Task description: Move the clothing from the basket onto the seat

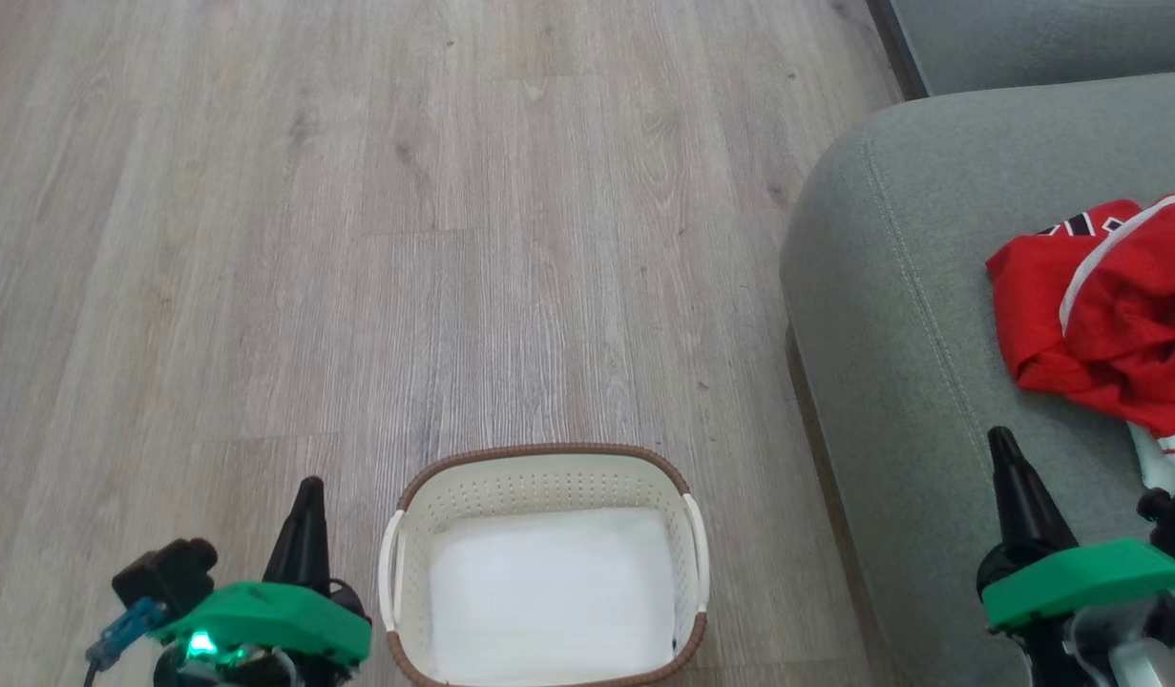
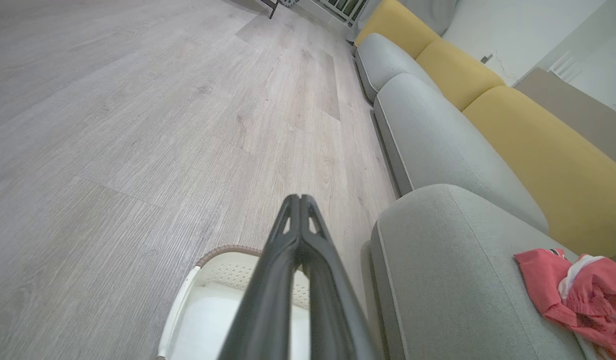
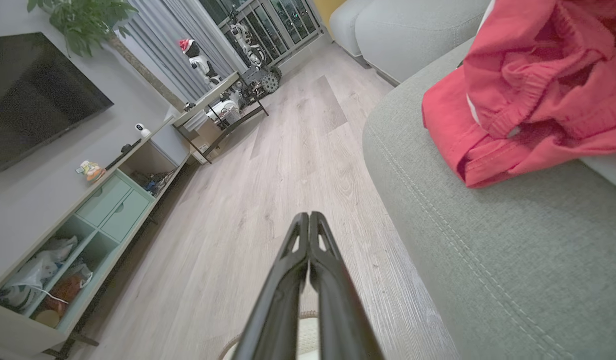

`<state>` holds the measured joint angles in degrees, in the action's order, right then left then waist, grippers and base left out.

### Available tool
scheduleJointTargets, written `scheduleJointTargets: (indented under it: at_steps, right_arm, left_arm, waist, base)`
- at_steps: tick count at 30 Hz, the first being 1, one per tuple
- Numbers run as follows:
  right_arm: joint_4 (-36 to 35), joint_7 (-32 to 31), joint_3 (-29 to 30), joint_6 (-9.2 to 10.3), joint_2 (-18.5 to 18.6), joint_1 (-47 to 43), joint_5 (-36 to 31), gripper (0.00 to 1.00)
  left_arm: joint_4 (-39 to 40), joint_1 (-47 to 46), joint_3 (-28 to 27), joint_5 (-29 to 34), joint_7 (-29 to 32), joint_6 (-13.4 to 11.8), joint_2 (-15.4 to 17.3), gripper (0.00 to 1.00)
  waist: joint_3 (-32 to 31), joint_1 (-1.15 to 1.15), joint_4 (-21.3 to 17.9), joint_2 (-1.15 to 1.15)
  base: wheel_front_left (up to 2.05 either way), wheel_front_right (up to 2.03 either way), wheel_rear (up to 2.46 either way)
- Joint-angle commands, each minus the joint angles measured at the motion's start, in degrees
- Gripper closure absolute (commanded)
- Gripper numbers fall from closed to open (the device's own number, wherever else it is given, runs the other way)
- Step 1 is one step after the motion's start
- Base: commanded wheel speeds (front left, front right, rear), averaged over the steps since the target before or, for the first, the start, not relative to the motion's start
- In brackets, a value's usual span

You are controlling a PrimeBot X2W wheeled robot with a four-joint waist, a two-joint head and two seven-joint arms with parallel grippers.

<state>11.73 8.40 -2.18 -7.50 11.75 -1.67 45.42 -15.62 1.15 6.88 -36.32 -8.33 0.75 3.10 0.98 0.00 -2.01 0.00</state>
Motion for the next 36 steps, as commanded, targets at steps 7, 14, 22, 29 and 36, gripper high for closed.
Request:
scheduleJointTargets:
  at_steps: [7,14,22,29,36]
  right_arm:
    - [-1.26,-1.18,0.98,0.00,-0.23,3.32,4.28,1.00]
    - [-0.95,-2.33,1.59,0.00,-0.94,3.71,8.04,1.00]
    - [-0.60,-3.65,2.30,0.00,-1.76,4.15,12.34,1.00]
    - [-0.25,-4.98,3.02,0.00,-2.58,4.60,16.63,1.00]
    - [0.06,-6.14,3.65,0.00,-3.30,4.99,20.35,1.00]
  left_arm:
    - [1.68,-3.44,-1.81,-4.97,1.06,0.81,0.40,1.00]
    - [1.67,-3.77,-2.72,-9.50,2.18,1.33,0.43,1.00]
    - [1.67,-4.15,-3.77,-14.67,3.47,1.92,0.44,1.00]
    - [1.66,-4.53,-4.84,-19.83,4.77,2.51,0.44,1.00]
    - [1.65,-4.86,-5.79,-24.32,5.92,3.03,0.44,1.00]
  waist:
    - [-0.06,0.00,0.15,0.00]
    - [-0.12,0.00,0.31,0.00]
    - [-0.20,0.00,0.50,0.00]
    - [-0.27,0.00,0.69,0.00]
    - [-0.34,0.00,0.85,0.00]
  base:
    - [0.00,0.00,0.00]
    - [0.00,0.00,0.00]
    - [0.00,0.00,0.00]
    - [0.00,0.00,0.00]
    - [0.00,0.00,0.00]
